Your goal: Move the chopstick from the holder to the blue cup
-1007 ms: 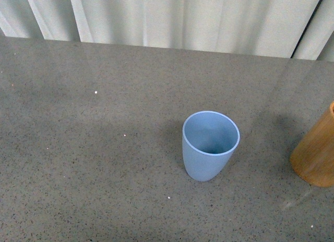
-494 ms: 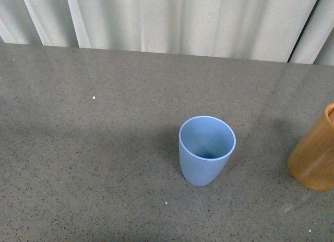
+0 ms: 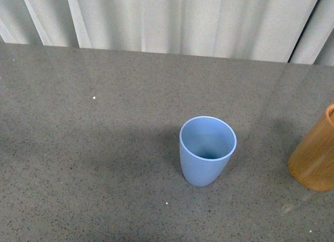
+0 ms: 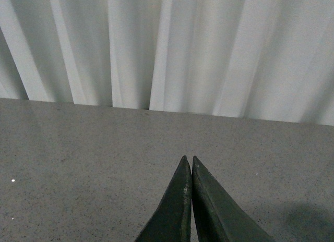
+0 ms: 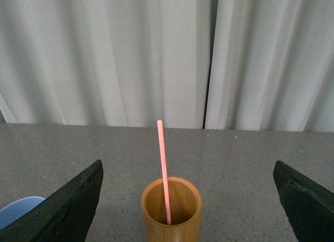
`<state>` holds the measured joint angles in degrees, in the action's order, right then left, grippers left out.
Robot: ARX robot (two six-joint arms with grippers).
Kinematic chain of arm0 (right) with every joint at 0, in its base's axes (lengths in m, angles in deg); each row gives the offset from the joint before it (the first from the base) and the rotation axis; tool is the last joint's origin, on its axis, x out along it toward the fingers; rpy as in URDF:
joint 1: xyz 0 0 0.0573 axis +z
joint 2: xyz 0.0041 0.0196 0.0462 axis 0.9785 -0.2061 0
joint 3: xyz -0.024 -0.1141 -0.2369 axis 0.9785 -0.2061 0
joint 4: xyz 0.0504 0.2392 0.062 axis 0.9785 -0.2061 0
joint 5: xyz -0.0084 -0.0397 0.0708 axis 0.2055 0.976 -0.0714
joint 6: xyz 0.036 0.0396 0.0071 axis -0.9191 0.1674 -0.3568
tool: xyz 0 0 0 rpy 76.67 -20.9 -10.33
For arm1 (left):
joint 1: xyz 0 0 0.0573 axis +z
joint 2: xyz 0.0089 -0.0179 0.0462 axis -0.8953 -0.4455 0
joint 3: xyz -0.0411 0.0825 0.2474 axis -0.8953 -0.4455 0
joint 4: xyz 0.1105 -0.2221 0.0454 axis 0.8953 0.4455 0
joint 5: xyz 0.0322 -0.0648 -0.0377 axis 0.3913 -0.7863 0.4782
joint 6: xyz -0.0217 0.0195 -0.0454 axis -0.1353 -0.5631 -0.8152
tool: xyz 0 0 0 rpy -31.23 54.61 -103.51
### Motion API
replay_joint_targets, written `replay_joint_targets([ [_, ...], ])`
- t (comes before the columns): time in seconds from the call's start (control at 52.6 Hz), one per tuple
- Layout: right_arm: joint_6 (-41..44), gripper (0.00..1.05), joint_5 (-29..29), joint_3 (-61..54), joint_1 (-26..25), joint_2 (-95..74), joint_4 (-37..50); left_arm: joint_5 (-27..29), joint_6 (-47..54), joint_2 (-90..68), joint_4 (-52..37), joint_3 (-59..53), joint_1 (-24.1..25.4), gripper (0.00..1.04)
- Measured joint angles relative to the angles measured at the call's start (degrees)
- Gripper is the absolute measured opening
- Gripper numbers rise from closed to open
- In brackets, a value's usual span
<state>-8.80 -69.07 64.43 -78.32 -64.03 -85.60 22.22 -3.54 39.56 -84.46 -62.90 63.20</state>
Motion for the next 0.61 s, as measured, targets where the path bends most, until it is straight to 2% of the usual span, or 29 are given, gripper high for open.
replay_joint_targets([
  [0.323,0.0,0.95,0.0,0.0,0.0,0.0,0.0,-0.3,0.1,6.0,2.4,-2.2,0.2,0.04],
  [0.608,0.0,0.95,0.0,0.0,0.0,0.0,0.0,-0.4,0.1,13.6,9.9,-2.2,0.2,0.04],
])
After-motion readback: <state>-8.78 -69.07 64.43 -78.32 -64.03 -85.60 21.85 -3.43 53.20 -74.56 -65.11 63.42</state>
